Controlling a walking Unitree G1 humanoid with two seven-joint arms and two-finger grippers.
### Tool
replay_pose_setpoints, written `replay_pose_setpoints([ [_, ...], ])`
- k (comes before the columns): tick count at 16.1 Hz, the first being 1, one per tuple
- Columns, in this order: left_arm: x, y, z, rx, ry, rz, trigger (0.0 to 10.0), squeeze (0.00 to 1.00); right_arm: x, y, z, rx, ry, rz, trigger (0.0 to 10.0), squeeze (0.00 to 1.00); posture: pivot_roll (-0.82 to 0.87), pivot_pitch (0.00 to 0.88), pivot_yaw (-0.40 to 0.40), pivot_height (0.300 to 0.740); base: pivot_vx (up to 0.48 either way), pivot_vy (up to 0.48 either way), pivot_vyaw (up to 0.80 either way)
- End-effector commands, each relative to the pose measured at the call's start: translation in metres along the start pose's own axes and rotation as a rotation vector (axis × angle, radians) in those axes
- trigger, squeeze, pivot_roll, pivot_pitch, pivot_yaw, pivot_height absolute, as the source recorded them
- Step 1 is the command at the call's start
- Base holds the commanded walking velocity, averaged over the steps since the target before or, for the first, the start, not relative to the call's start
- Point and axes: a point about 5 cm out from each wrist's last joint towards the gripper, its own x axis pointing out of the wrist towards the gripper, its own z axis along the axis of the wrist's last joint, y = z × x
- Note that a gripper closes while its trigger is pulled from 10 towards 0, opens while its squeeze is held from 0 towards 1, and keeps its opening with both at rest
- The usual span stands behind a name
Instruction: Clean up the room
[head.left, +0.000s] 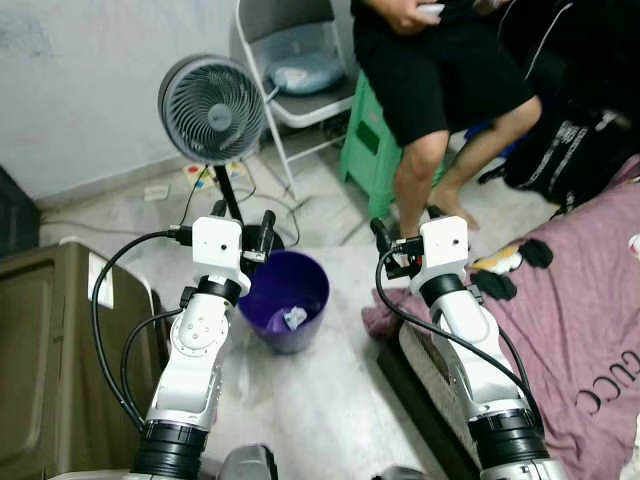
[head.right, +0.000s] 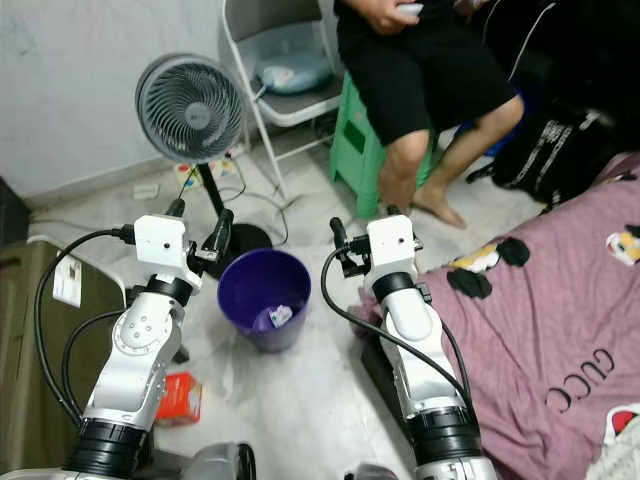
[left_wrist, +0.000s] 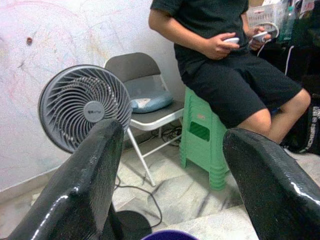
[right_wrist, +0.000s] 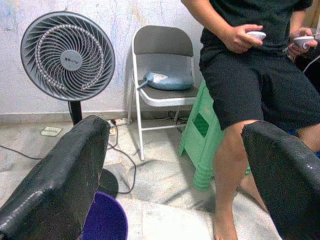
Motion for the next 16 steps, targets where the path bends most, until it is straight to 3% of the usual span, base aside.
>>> replay_pose_setpoints([
  [1, 0.0006, 0.0051, 0.0013, -0.002, -0.01, 0.013, 10.0, 0.0, 0.0025, 0.0033, 0.0076, -0.001, -0.024, 0.018, 10.0, 0.0, -0.08, 0.066, 0.018, 0.74, 0.458, 0.0, 0.0],
  [9, 0.0046, 0.0018, 0.0006, -0.023, -0.011, -0.008, 10.0, 0.0, 0.001, -0.0005, 0.0071, -0.018, -0.009, 0.011, 10.0, 0.0, -0.1, 0.061, 0.024, 0.74, 0.48, 0.0, 0.0],
  [16, 0.0058, 0.0034, 0.0002, -0.024, -0.005, 0.019, 10.0, 0.0, 0.0021, -0.0013, 0.0074, -0.001, -0.007, -0.002, 10.0, 0.0, -0.09, 0.072, 0.026, 0.74, 0.035, 0.0, 0.0],
])
